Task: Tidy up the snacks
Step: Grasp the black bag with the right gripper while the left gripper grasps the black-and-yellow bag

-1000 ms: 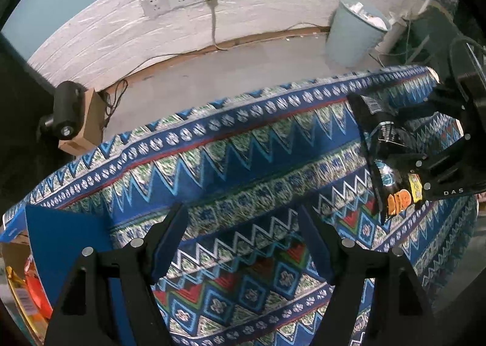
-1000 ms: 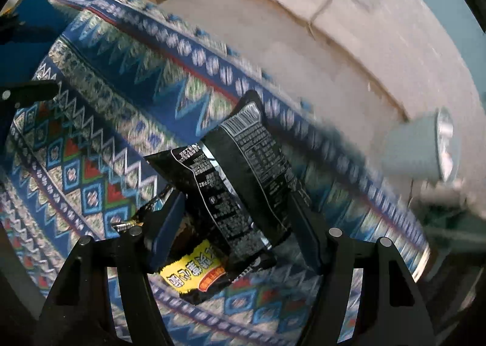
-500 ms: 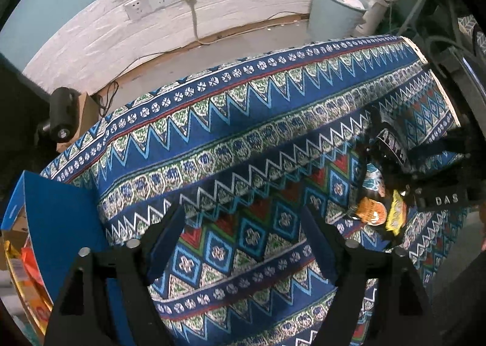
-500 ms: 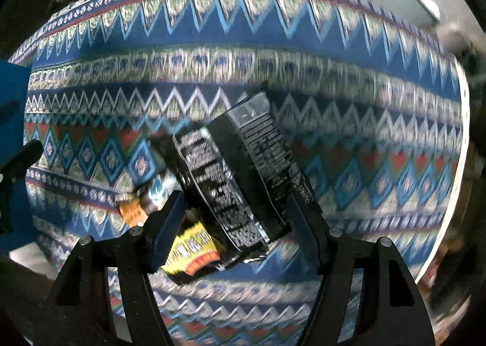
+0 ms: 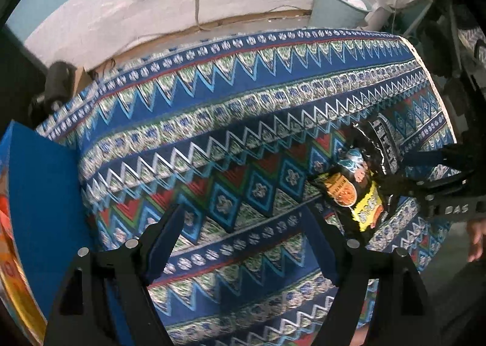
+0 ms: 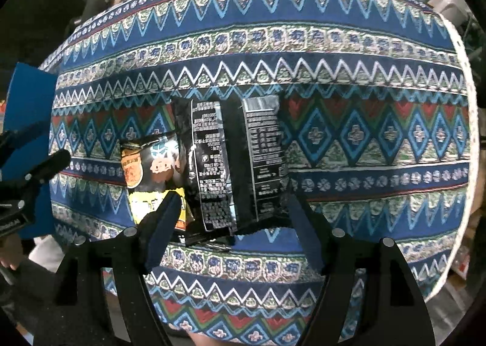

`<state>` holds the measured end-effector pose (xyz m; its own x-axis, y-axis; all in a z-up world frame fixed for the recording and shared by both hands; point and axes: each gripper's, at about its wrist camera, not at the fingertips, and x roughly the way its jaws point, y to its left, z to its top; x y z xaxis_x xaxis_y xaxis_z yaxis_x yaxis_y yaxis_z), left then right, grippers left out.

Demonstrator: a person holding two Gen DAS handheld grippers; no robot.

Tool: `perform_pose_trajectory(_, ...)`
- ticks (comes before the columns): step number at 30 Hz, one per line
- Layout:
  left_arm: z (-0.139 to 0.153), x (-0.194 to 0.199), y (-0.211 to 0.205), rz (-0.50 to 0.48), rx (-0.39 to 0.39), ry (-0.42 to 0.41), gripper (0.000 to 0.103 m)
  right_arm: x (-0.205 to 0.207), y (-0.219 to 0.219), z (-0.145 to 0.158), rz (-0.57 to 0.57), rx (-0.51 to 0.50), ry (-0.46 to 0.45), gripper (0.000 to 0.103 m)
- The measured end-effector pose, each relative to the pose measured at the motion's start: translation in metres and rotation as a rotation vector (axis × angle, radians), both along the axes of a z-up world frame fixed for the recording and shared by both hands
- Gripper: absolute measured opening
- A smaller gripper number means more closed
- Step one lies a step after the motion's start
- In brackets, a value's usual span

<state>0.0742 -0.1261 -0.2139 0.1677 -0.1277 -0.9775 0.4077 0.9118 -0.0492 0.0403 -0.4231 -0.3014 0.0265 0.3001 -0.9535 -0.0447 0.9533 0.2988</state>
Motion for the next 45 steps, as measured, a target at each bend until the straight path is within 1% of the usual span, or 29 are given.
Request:
perform_pose_trajectory(3, -0.004, -0.003, -0.005, 0.014, -0.010, 0.022, 0.081, 0.000, -0.005, -0.010, 0.029, -0.013, -0.032, 0.073)
perform_pose_trajectory(6, -0.006, -0.006, -0.012, 0.015, -0.013, 0.025, 0.081, 0.008, 0.001, -0.024, 0.022, -0.002, -0.023, 0.073)
perform_pose_trajectory(8, -0.007, -0.007, -0.016, 0.021, -0.026, 0.034, 0.081, 0.015, -0.005, -0.028, 0.007, 0.014, -0.023, 0.073)
perform_pose_trajectory(9, -0.008, -0.008, -0.018, 0.025, -0.035, 0.041, 0.081, 0.016, -0.010, -0.024, 0.006, 0.021, -0.022, 0.073)
perform_pose_trajectory(10, -0.009, -0.008, -0.020, 0.031, -0.044, 0.051, 0.081, 0.017, -0.014, -0.022, 0.006, 0.020, -0.026, 0.070)
perform_pose_trajectory(11, -0.011, -0.009, -0.023, 0.042, -0.055, 0.065, 0.081, 0.016, -0.020, -0.018, 0.005, 0.016, -0.037, 0.064)
perform_pose_trajectory(13, -0.014, -0.010, -0.029, 0.063, -0.075, 0.085, 0.081, 0.020, -0.028, -0.011, 0.006, 0.008, -0.047, 0.062)
perform_pose_trajectory(15, -0.019, -0.012, -0.035, 0.096, -0.097, 0.110, 0.082, 0.022, -0.036, -0.007, -0.002, -0.005, -0.056, 0.062)
perform_pose_trajectory(17, -0.025, -0.015, -0.045, 0.139, -0.112, 0.135, 0.086, 0.023, -0.044, 0.001, -0.002, -0.037, -0.059, 0.062)
perform_pose_trajectory(21, -0.031, -0.017, -0.060, 0.216, -0.169, 0.168, 0.087, 0.020, -0.060, 0.005, 0.006, -0.158, -0.074, 0.062)
perform_pose_trajectory(22, -0.033, -0.017, -0.063, 0.237, -0.177, 0.176, 0.089, 0.018, -0.065, 0.005, 0.006, -0.179, -0.080, 0.062)
perform_pose_trajectory(23, -0.036, -0.018, -0.068, 0.268, -0.185, 0.183, 0.092, 0.016, -0.072, 0.007, 0.005, -0.191, -0.081, 0.062)
perform_pose_trajectory(25, -0.040, -0.017, -0.073, 0.311, -0.190, 0.190, 0.093, 0.013, -0.082, 0.009, 0.001, -0.215, -0.081, 0.062)
perform_pose_trajectory(28, -0.050, -0.016, -0.083, 0.374, -0.199, 0.222, 0.093, 0.010, -0.096, 0.009, -0.009, -0.225, -0.082, 0.062)
perform_pose_trajectory(30, -0.055, -0.017, -0.090, 0.413, -0.219, 0.240, 0.093, 0.009, -0.103, 0.010, -0.019, -0.223, -0.084, 0.062)
perform_pose_trajectory(31, -0.058, -0.018, -0.095, 0.424, -0.219, 0.244, 0.093, 0.012, -0.095, 0.005, -0.020, -0.229, -0.086, 0.062)
perform_pose_trajectory(34, -0.063, -0.018, -0.105, 0.421, -0.177, 0.238, 0.093, 0.012, -0.102, 0.005, -0.011, -0.258, -0.092, 0.062)
perform_pose_trajectory(36, -0.069, -0.019, -0.113, 0.413, -0.144, 0.226, 0.094, 0.011, -0.104, 0.006, -0.010, -0.257, -0.097, 0.062)
perform_pose_trajectory(37, -0.070, -0.019, -0.121, 0.407, -0.145, 0.218, 0.098, 0.009, -0.108, 0.007, -0.009, -0.255, -0.098, 0.062)
perform_pose_trajectory(40, -0.074, -0.022, -0.138, 0.369, -0.107, 0.190, 0.098, 0.009, -0.106, 0.009, -0.005, -0.265, -0.107, 0.062)
perform_pose_trajectory(42, -0.077, -0.025, -0.153, 0.326, -0.051, 0.159, 0.098, 0.010, -0.110, 0.011, -0.006, -0.283, -0.116, 0.062)
perform_pose_trajectory(43, -0.078, -0.027, -0.158, 0.302, -0.025, 0.144, 0.097, 0.010, -0.113, 0.013, -0.007, -0.291, -0.119, 0.062)
perform_pose_trajectory(45, -0.079, -0.032, -0.168, 0.267, 0.027, 0.107, 0.089, 0.012, -0.118, 0.016, -0.008, -0.303, -0.124, 0.062)
